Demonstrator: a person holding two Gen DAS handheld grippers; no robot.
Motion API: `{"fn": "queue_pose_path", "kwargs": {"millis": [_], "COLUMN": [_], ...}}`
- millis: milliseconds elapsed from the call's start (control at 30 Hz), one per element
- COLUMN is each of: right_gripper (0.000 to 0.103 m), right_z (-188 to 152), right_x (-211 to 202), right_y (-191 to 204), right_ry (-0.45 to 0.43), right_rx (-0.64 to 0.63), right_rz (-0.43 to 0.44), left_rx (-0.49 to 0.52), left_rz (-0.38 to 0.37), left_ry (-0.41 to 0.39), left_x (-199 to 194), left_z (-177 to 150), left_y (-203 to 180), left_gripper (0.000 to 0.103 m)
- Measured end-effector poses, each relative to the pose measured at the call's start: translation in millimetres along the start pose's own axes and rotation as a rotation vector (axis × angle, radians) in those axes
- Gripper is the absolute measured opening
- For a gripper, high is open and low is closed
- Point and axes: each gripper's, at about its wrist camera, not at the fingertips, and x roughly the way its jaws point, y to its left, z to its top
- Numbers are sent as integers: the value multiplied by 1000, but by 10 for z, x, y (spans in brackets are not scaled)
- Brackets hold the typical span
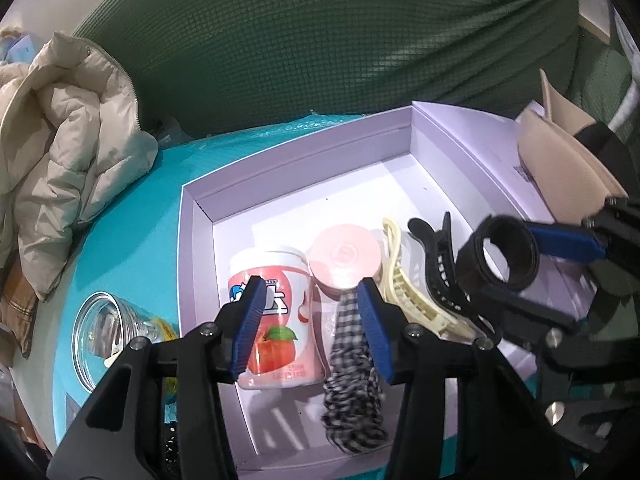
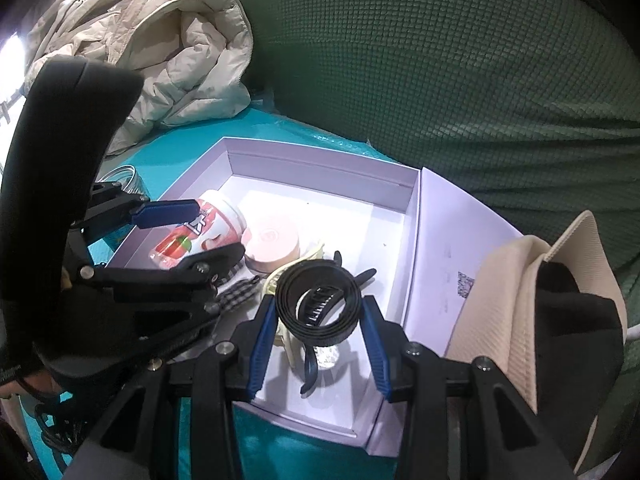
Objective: Organize objects
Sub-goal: 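Open both grippers to release the scrunchie and hair tie in the box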
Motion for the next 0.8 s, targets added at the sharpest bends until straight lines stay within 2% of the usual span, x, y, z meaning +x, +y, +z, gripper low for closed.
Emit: {"fn": "queue_pose_path", "kwargs": {"millis": [567, 800], "right_gripper": [43, 43], "right_z": [-28, -44], "right_x": [238, 321], "right_y": [16, 70], "right_ry": [37, 57], "right_rx": [8, -2], "right_rz": [-3, -13], "left_rx": [-74, -83], "left_rz": [42, 45], "left_ry": [-16, -9], "left_x": [-8, -15], "left_z": [-89, -170], "left_y": [168, 213], "left_gripper": [47, 55]}}
